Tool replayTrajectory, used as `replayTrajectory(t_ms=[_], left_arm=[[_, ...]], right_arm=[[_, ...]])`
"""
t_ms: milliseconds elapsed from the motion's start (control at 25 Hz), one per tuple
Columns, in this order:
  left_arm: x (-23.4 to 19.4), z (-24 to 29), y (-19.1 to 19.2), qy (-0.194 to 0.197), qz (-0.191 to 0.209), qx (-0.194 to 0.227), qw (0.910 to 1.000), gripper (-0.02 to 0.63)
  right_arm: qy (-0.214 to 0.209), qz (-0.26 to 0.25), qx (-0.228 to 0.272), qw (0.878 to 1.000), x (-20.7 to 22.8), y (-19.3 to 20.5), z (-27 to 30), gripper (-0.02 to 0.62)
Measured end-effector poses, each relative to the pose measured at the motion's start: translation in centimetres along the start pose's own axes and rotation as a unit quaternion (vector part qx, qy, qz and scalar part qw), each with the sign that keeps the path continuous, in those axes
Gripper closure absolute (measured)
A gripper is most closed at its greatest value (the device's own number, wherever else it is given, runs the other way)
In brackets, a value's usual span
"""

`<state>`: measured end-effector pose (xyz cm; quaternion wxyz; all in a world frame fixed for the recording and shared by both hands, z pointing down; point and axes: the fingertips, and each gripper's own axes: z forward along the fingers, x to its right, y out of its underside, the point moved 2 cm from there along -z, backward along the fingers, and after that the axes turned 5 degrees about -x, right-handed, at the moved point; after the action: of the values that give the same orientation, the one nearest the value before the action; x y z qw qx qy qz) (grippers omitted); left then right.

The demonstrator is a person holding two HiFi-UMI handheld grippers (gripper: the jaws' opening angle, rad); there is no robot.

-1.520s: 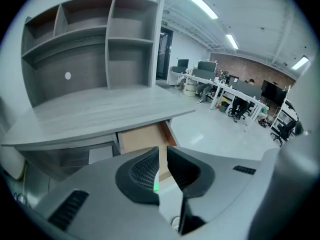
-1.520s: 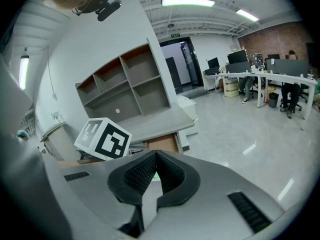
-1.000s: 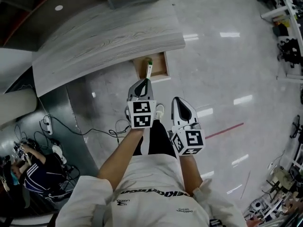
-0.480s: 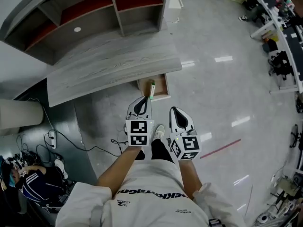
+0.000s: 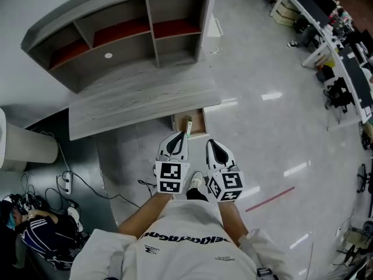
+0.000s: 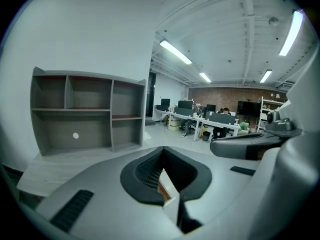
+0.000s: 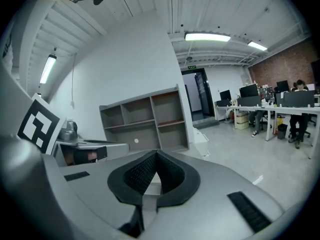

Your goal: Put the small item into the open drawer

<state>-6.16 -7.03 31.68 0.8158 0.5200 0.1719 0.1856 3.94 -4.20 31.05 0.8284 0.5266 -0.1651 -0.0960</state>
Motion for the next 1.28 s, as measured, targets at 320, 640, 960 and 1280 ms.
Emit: replayTrajectory(t_ms=[320, 640, 960, 1280], left_arm=[[0.1, -3.3, -3.7, 0.002, 0.021, 0.03, 0.9993, 0.591], [-0.6, -5.3, -4.4, -0.008, 0.026, 0.049, 0.9985, 0.591], [-0.8, -5.5, -5.2, -0.016, 0.026, 0.057, 0.9979, 0.591], [-0.4, -5.3, -5.8, -0.014, 0.032, 0.06, 0.9976, 0.591]], right_arm=[[0.007, -0.01, 0.029, 1.0, -1.7, -3.8, -1.5, 0.563], [0.004, -0.029, 0.049, 0.998, -2.6, -5.5, -1.4, 0.563], [-0.005, -0.043, 0.054, 0.998, -2.9, -6.6, -1.2, 0.563], [-0.01, -0.049, 0.058, 0.997, -2.7, -7.2, -1.4, 0.563]])
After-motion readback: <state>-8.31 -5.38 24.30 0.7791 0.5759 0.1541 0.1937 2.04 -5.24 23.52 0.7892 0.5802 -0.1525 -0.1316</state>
